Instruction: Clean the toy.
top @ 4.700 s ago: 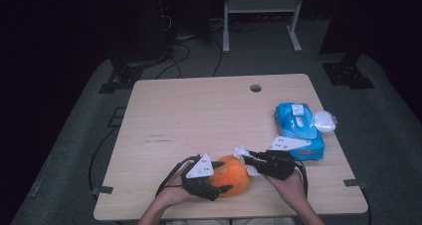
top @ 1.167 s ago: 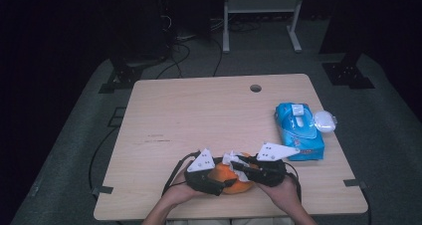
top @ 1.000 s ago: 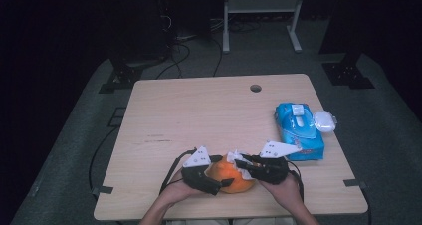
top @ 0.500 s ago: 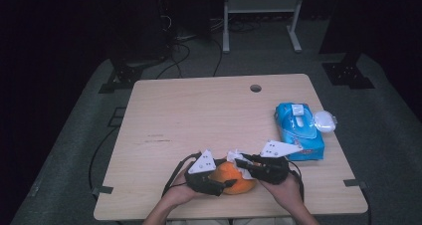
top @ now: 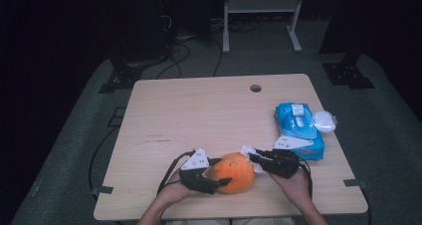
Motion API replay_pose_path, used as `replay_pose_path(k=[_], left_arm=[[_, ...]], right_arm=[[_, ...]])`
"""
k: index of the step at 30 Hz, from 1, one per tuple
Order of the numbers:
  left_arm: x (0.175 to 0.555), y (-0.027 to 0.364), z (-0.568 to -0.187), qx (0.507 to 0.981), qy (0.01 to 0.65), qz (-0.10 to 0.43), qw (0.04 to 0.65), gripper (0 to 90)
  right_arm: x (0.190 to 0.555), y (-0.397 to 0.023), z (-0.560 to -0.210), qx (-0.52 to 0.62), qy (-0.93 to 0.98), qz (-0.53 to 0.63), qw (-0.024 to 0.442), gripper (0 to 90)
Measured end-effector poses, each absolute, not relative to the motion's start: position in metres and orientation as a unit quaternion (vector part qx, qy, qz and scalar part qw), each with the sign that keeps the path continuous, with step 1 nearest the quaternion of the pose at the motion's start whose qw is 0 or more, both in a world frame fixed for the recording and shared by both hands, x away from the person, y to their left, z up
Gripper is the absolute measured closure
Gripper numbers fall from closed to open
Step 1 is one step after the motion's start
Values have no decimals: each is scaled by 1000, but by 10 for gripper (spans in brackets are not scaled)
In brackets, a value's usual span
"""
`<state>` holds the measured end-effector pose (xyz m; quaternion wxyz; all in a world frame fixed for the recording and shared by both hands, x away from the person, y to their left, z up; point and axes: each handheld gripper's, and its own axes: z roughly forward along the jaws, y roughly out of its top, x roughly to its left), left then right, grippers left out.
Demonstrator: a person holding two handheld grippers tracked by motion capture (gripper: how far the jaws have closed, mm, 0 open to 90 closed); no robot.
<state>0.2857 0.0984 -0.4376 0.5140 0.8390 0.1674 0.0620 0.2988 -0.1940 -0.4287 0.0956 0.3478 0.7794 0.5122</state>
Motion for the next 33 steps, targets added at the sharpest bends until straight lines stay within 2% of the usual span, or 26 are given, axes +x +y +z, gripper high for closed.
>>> replay_pose_path(k=[4, 9, 16, 22, 24, 29, 33], left_arm=[[287, 101, -438, 838, 171, 61, 514, 317], [289, 104, -437, 835, 183, 63, 515, 330], [294, 109, -438, 828, 199, 55, 521, 349], [294, 109, -437, 827, 203, 55, 522, 354], [293, 108, -436, 825, 205, 53, 524, 357], [288, 99, -424, 819, 208, 58, 531, 365], [284, 95, -424, 825, 198, 65, 525, 328]], right_arm=[[300, -192, -430, 346, 784, 507, 95, 747], [311, -205, -445, 386, 768, 508, 55, 747], [298, -192, -421, 342, 768, 537, 67, 746], [313, -207, -446, 393, 759, 518, 43, 746], [308, -202, -436, 379, 762, 522, 58, 746], [291, -187, -407, 320, 754, 571, 58, 744], [291, -181, -414, 313, 767, 557, 59, 743]])
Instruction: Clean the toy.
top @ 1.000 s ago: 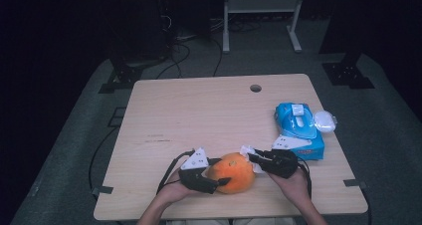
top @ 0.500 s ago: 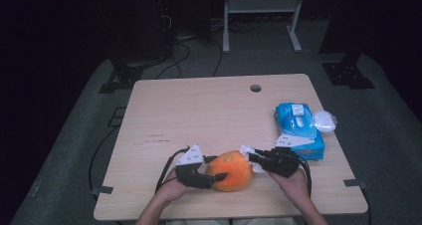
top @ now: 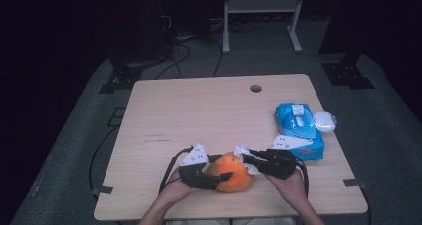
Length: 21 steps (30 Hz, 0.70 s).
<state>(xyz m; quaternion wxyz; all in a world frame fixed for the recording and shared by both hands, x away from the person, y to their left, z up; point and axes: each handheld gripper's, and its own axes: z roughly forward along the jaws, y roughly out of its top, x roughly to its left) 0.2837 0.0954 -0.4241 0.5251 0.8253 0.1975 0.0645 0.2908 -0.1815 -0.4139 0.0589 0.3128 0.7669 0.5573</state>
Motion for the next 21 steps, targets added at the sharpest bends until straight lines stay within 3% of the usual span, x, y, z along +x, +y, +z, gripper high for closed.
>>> replay_pose_path(k=[3, 6, 8, 11, 14, 18, 21], left_arm=[[288, 98, -428, 821, 199, 42, 533, 191], [293, 100, -432, 822, 212, 37, 528, 120], [294, 101, -436, 824, 208, 33, 525, 145], [291, 100, -430, 818, 210, 49, 533, 304], [285, 95, -420, 812, 204, 57, 544, 360], [283, 96, -417, 815, 199, 59, 540, 343], [288, 100, -421, 819, 196, 37, 538, 197]], right_arm=[[300, -191, -431, 342, 764, 544, 52, 743], [302, -194, -431, 352, 761, 543, 53, 743], [300, -190, -427, 345, 763, 544, 57, 743], [289, -182, -411, 316, 757, 568, 70, 743], [277, -168, -399, 281, 764, 576, 73, 743], [283, -171, -409, 293, 768, 565, 74, 743], [290, -179, -424, 320, 768, 551, 67, 743]])
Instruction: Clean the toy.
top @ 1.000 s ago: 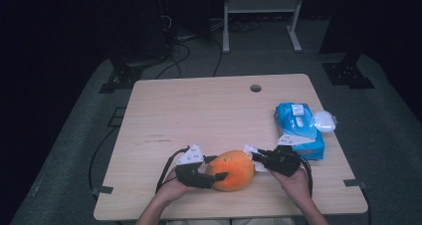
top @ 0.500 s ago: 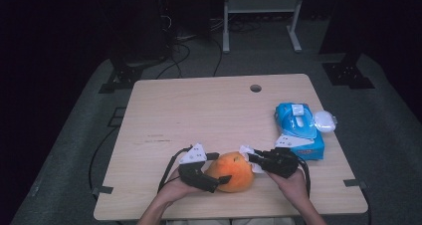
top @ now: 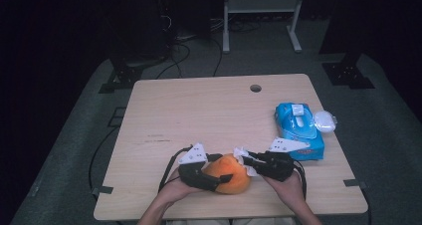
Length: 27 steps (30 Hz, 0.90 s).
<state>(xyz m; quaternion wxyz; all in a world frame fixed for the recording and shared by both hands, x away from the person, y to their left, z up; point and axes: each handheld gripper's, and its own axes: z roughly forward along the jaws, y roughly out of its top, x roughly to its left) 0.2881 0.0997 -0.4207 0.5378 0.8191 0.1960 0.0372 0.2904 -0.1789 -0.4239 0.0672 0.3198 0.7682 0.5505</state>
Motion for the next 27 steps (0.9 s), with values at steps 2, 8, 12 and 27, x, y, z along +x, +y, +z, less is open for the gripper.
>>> replay_pose_path(k=[2, 8, 12, 27], left_arm=[[291, 103, -422, 825, 198, 34, 528, 124], [288, 107, -414, 813, 207, 45, 542, 342], [282, 101, -403, 812, 200, 67, 544, 365], [290, 111, -410, 810, 217, 52, 542, 360]], right_arm=[[292, -180, -427, 327, 766, 550, 63, 743], [283, -174, -410, 308, 763, 561, 90, 743], [270, -164, -393, 270, 758, 586, 91, 743], [281, -173, -407, 305, 753, 576, 89, 743]])
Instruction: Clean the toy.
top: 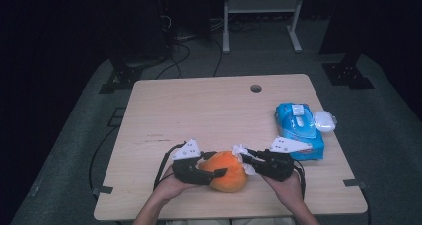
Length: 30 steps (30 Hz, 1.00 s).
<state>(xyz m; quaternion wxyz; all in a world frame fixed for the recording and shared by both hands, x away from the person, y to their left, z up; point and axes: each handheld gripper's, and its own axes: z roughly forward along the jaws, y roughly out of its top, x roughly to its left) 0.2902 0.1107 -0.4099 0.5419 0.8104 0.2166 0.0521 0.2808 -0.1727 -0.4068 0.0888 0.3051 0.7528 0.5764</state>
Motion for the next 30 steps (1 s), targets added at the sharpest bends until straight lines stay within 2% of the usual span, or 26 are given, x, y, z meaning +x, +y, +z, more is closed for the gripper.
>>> replay_pose_path(k=[5, 9, 11, 15, 18, 21, 26, 27, 30], left_arm=[[284, 102, -408, 826, 204, 80, 519, 341], [289, 105, -414, 826, 201, 40, 525, 186], [292, 110, -415, 824, 207, 32, 527, 195], [293, 117, -412, 812, 222, 41, 539, 365], [290, 113, -405, 807, 219, 49, 546, 401], [285, 106, -403, 819, 198, 58, 535, 375], [293, 110, -412, 826, 222, 56, 514, 140], [295, 111, -416, 822, 229, 43, 520, 133], [295, 109, -420, 821, 222, 35, 525, 244]], right_arm=[[272, -164, -398, 280, 758, 581, 98, 743], [284, -171, -419, 308, 762, 564, 79, 742], [287, -175, -423, 322, 763, 555, 79, 742], [281, -172, -410, 309, 760, 564, 95, 742], [269, -166, -393, 275, 750, 593, 101, 742], [265, -156, -391, 257, 764, 581, 111, 742], [279, -168, -413, 299, 756, 573, 99, 743], [280, -172, -412, 303, 756, 571, 102, 743], [281, -174, -412, 310, 753, 572, 100, 743]])
